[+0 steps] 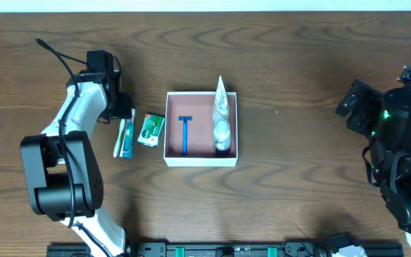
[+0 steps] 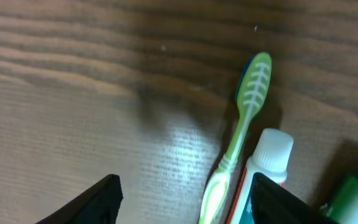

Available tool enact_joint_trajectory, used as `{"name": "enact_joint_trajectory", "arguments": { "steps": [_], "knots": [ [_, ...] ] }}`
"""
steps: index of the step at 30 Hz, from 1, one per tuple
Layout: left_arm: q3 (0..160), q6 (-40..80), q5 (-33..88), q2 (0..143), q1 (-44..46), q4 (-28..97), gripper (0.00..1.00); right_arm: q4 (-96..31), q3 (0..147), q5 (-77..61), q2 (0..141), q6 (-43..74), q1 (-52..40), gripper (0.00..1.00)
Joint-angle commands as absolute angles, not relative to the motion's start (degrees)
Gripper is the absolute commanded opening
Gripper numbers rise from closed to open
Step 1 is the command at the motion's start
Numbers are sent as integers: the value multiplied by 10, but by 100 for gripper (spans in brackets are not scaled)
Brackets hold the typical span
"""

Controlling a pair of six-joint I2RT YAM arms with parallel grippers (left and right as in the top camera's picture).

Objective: Pack container
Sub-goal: 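Grasp the green toothbrush with the left gripper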

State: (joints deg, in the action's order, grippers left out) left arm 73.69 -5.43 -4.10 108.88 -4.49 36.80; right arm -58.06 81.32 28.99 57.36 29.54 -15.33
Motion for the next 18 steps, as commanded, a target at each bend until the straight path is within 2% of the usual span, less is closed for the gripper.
{"name": "enact_joint_trajectory", "arguments": {
  "steps": [1, 16, 18],
  "knots": [
    [732, -71, -37, 1094, -46, 361, 64, -581, 816, 298, 573, 298, -146, 99],
    [732, -71, -21, 1130, -46, 343, 63, -582, 816, 298, 573, 298, -146, 99],
    [732, -71, -20, 1130, -46, 339, 59, -582, 816, 298, 573, 298, -146, 99]
  ]
}}
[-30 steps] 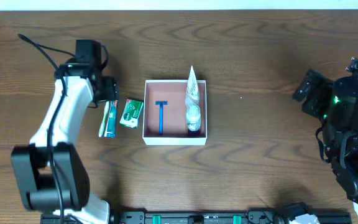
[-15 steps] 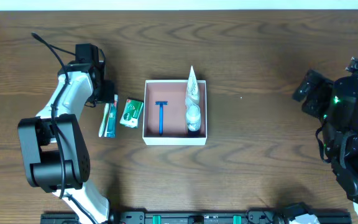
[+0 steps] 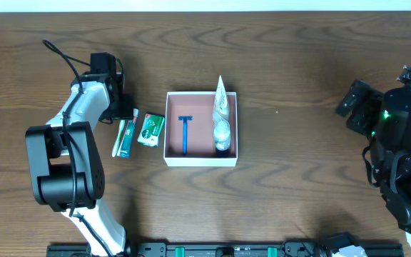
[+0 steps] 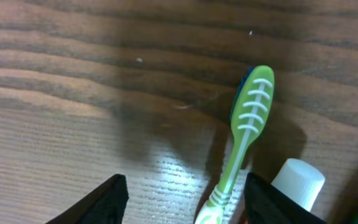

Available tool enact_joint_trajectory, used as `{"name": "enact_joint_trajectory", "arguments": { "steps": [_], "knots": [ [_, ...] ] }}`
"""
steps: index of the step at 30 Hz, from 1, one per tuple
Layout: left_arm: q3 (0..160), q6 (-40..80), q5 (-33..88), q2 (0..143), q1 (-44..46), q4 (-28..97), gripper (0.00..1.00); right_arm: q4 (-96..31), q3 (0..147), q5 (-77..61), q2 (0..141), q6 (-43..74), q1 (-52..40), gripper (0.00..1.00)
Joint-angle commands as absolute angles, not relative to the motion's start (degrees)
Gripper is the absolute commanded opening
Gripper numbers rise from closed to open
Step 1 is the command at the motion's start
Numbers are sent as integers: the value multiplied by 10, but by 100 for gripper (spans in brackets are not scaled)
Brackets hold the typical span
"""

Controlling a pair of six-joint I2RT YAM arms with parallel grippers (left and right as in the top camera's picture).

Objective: Pack container
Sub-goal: 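Grasp the green toothbrush with the left gripper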

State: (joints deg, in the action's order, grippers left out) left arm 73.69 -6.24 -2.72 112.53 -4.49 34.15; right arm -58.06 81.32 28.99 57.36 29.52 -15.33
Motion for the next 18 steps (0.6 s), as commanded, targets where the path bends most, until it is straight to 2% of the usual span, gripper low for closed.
{"name": "enact_joint_trajectory", "arguments": {
  "steps": [1, 10, 18],
  "knots": [
    [732, -71, -20, 1131, -46, 337, 59, -581, 816, 298, 573, 298, -146, 99],
    [732, -70, -18, 1157, -46, 341, 51, -582, 816, 298, 573, 298, -146, 99],
    [733, -70, -19, 1144, -46, 360, 19, -581, 816, 298, 573, 298, -146, 99]
  ]
}}
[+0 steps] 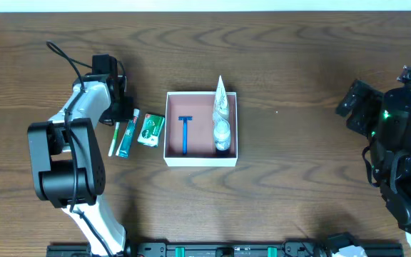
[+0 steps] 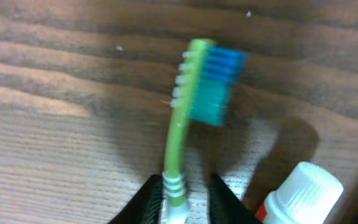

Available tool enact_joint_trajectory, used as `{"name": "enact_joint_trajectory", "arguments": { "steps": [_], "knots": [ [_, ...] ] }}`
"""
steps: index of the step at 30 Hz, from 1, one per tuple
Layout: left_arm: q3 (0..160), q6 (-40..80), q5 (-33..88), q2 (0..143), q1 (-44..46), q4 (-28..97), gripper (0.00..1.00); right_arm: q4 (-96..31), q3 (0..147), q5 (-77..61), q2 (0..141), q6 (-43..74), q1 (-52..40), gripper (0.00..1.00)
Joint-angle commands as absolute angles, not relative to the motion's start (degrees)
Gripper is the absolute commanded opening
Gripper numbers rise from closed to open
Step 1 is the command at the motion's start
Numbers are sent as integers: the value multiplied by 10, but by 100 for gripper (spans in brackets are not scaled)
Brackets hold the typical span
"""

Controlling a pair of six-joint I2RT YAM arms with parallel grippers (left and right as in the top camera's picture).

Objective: Pack container
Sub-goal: 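Grasp the green toothbrush with the left gripper, then move the toothbrush into the box and release it with the left gripper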

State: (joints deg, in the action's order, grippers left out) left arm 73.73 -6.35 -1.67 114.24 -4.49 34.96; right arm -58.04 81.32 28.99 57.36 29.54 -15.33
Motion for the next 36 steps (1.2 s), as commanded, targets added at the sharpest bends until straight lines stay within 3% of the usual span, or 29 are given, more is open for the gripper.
{"name": "enact_joint_trajectory", "arguments": {
  "steps": [1, 12, 20, 27, 36],
  "knots": [
    [734, -70, -19, 1140, -46, 364, 14, -582, 816, 298, 573, 298, -146, 99],
    [746, -41, -19, 989, -26, 441, 10, -582, 816, 298, 573, 298, -146, 99],
    [746, 79, 18, 845, 93, 488, 10, -582, 816, 298, 573, 298, -146, 99],
    [741, 170, 26, 861, 208, 450, 10, -581, 816, 298, 573, 298, -146, 99],
    [737, 213, -43, 946, 261, 401, 8, -581, 816, 298, 573, 298, -146, 99]
  ]
}}
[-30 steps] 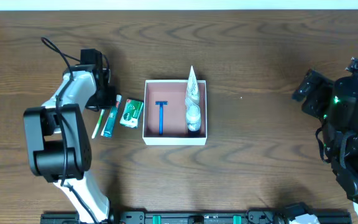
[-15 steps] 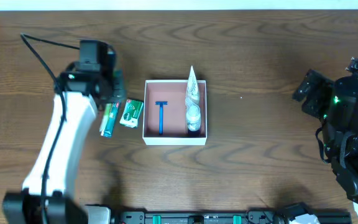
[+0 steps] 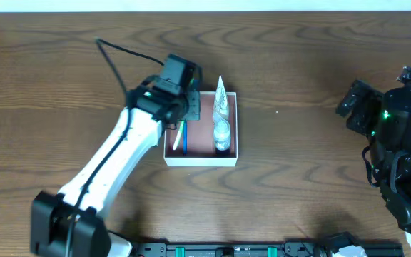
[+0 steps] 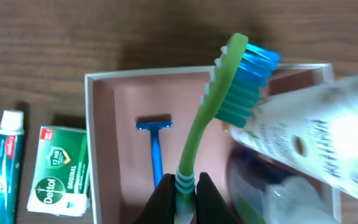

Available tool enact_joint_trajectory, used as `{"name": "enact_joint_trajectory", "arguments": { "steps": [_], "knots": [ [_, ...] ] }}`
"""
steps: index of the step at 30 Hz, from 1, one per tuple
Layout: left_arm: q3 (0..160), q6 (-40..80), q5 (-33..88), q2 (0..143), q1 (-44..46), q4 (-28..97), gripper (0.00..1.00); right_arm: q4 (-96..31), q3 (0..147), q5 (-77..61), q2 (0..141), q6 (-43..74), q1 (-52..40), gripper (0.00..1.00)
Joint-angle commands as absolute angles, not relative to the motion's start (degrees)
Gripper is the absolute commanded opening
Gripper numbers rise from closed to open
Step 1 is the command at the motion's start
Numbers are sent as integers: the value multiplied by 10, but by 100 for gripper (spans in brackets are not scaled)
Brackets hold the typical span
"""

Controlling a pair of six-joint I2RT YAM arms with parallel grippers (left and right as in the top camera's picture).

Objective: Pack container
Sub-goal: 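Move the toothbrush into the box and release it with the left gripper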

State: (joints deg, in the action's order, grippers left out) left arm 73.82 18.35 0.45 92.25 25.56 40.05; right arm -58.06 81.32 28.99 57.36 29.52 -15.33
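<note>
My left gripper (image 4: 184, 182) is shut on the handle of a green toothbrush (image 4: 225, 93) with blue bristles, held over the white box with a pink floor (image 4: 98, 124). In the overhead view the left gripper (image 3: 183, 113) is over the box's (image 3: 200, 162) left half, and the toothbrush (image 3: 178, 135) slants down into it. A blue razor (image 4: 156, 152) lies in the box. A white pouch (image 4: 319, 130) fills its right side. A toothpaste tube (image 4: 5, 162) and a green soap packet (image 4: 61, 171) lie on the table left of the box.
The right arm (image 3: 394, 135) stands at the table's right edge, far from the box, its gripper (image 3: 353, 106) too small to read. My left arm (image 3: 120, 157) covers the table left of the box in the overhead view.
My left gripper, shut on the toothbrush on the table beside the toothpaste, has moved right and now holds the brush over the box. The right arm has not moved.
My left gripper was open over the toothbrush lying next to the toothpaste, left of the box. It stayed open a little closer to the brush head. Then it was shut on the handle with the bristles turned sideways. Now the brush is over the box.
</note>
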Motion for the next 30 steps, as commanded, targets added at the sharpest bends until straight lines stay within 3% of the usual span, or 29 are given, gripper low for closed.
{"name": "enact_joint_trajectory", "arguments": {
  "steps": [1, 13, 18, 23, 30],
  "knots": [
    [736, 214, -45, 956, 262, 400, 8, -582, 816, 298, 573, 298, -146, 99],
    [733, 229, -66, 1044, 274, 404, 8, -581, 816, 298, 573, 298, -146, 99],
    [733, 228, -70, 1048, 274, 403, 11, -582, 816, 298, 573, 298, -146, 99],
    [734, 228, -69, 1047, 274, 400, 25, -582, 816, 298, 573, 298, -146, 99],
    [751, 228, -69, 1014, 274, 415, 26, -581, 816, 298, 573, 298, -146, 99]
  ]
}}
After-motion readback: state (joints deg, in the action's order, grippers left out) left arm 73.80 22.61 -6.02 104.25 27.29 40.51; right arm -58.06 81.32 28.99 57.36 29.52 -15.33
